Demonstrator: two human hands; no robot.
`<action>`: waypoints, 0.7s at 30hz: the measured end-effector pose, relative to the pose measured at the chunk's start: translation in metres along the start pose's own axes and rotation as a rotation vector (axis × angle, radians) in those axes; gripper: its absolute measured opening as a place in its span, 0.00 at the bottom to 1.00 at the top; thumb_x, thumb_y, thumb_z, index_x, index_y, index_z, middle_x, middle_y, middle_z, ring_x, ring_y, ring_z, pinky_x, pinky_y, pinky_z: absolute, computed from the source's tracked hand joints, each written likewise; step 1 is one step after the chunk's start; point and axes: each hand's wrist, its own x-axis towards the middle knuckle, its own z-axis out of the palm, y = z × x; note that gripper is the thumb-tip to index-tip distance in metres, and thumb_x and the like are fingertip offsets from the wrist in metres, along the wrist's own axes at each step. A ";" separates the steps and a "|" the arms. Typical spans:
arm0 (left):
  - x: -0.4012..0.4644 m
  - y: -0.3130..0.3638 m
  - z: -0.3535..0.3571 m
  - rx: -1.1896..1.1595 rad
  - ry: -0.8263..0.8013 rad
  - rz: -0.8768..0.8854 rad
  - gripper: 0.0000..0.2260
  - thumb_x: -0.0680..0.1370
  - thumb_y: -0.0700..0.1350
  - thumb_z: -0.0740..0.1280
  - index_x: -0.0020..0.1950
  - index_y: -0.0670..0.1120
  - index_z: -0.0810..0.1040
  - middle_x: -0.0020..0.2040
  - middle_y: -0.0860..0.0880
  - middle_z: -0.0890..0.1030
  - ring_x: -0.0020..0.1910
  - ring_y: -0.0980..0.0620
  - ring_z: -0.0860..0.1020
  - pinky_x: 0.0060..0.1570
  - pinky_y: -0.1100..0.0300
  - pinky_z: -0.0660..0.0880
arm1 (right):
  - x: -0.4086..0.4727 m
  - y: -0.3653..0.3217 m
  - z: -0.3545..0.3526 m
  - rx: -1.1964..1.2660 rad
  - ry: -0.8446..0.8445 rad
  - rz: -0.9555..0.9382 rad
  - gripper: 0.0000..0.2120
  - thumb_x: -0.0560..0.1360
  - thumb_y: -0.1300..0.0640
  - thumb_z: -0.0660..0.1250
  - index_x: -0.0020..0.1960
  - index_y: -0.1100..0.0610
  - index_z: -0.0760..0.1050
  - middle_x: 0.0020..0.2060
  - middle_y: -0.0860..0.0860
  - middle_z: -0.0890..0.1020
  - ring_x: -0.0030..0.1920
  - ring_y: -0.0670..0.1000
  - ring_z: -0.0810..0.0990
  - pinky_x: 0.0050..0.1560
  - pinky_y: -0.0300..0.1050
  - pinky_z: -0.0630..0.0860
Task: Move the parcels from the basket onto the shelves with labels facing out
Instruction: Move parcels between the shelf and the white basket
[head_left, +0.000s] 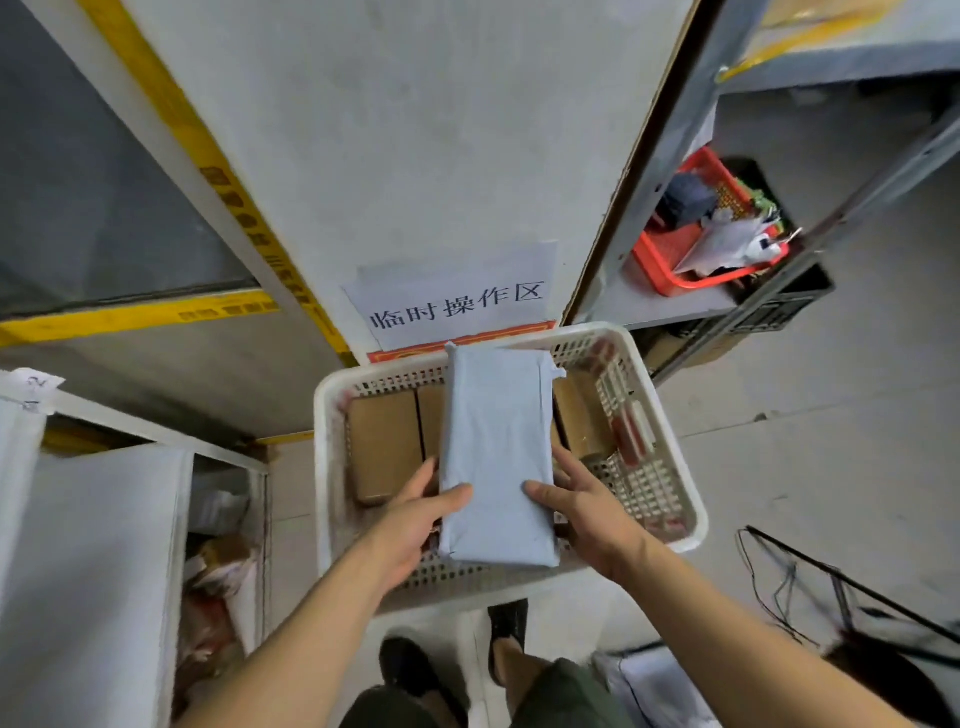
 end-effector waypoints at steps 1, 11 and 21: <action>0.009 0.000 0.009 0.014 -0.020 -0.027 0.54 0.60 0.53 0.88 0.82 0.55 0.66 0.69 0.53 0.82 0.63 0.48 0.84 0.64 0.44 0.80 | 0.006 0.002 -0.012 0.025 0.024 0.018 0.34 0.75 0.61 0.78 0.76 0.43 0.72 0.66 0.49 0.84 0.63 0.56 0.84 0.56 0.50 0.82; 0.086 0.048 0.007 0.365 -0.269 -0.115 0.35 0.69 0.41 0.81 0.75 0.53 0.76 0.64 0.49 0.85 0.61 0.45 0.84 0.63 0.46 0.80 | 0.039 0.046 -0.014 0.309 0.101 0.124 0.29 0.77 0.68 0.73 0.73 0.49 0.72 0.65 0.53 0.84 0.65 0.63 0.82 0.65 0.72 0.78; 0.110 0.063 -0.062 0.538 -0.448 -0.301 0.30 0.70 0.42 0.79 0.73 0.50 0.79 0.66 0.46 0.84 0.64 0.44 0.83 0.59 0.51 0.81 | 0.067 0.025 -0.079 -0.195 0.200 0.134 0.43 0.69 0.45 0.84 0.79 0.50 0.69 0.74 0.53 0.76 0.67 0.55 0.82 0.68 0.59 0.78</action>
